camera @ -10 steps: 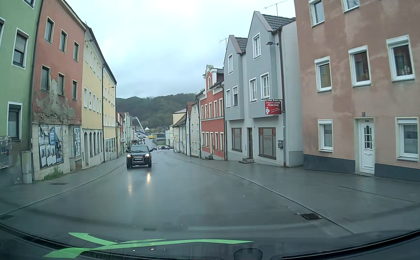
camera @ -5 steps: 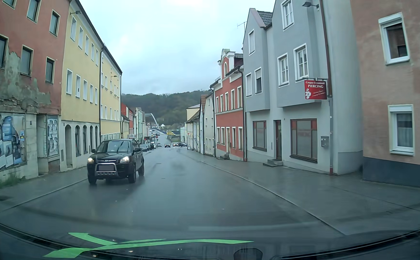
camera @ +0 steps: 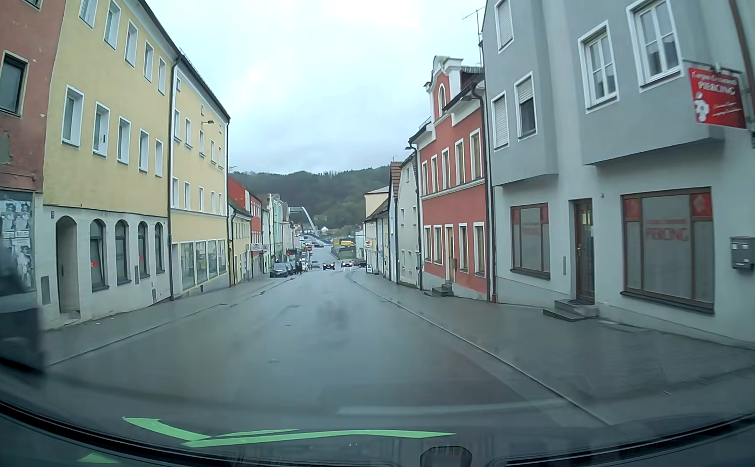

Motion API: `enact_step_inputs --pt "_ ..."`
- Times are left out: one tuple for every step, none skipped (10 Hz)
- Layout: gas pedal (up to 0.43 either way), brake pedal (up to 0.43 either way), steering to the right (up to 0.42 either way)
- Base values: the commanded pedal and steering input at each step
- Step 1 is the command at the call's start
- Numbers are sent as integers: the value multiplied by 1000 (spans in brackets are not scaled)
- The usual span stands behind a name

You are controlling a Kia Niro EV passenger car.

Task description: Follow the waypoints while adhering to traffic rules and regulations

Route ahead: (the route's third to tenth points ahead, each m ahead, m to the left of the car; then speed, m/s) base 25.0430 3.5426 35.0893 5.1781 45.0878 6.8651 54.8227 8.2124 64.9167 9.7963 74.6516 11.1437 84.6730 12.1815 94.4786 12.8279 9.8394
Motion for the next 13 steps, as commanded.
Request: enact_step_inputs --pt "59 0 -64" --pt "59 0 -62" --pt "59 0 -61" --pt "59 0 -58" --pt "59 0 -54" --pt "39 0 -51" --pt "0 0 -50" --pt "0 0 -49" --pt "0 0 -47" --pt "0 0 -43" --pt "0 0 -36" --pt "0 0 -30" --pt "0 0 -27"
